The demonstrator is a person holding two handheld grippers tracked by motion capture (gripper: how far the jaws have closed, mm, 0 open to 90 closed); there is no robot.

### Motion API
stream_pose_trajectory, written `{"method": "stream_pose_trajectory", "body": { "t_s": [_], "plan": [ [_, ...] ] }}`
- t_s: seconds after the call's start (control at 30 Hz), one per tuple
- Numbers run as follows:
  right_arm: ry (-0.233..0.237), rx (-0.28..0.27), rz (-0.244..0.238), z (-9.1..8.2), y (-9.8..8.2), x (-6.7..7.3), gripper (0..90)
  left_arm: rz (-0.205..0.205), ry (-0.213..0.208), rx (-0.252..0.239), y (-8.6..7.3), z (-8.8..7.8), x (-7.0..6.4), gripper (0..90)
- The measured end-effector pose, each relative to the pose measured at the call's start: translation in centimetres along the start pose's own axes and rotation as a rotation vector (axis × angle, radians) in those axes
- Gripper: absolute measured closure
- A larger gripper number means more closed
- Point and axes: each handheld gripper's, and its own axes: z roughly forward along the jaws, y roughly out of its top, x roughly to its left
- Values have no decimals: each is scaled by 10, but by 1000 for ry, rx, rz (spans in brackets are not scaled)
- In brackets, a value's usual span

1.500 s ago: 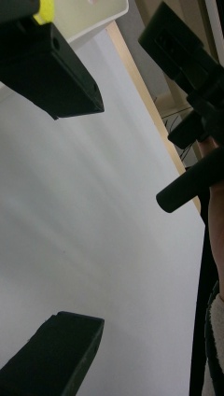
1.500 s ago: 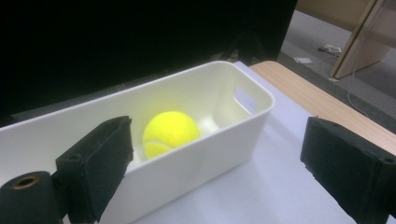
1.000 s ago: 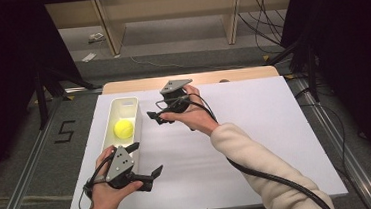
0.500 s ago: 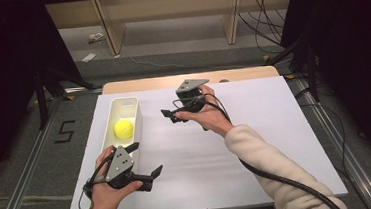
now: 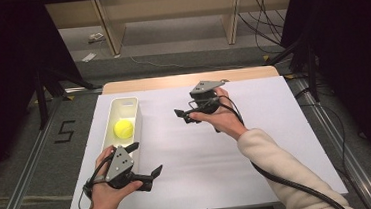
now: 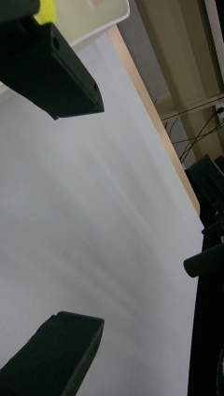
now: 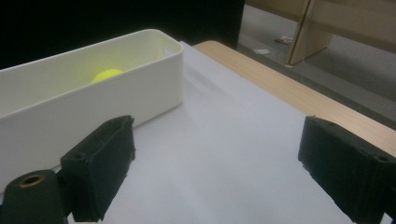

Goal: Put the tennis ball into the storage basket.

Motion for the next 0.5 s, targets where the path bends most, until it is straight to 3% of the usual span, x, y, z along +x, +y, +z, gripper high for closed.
{"method": "stream_pose_trajectory", "body": {
  "t_s": [0.5],
  "plan": [
    [-44, -1, 12, -28, -21, -15, 117, -2, 2, 4, 0, 1, 0, 0]
  ]
}}
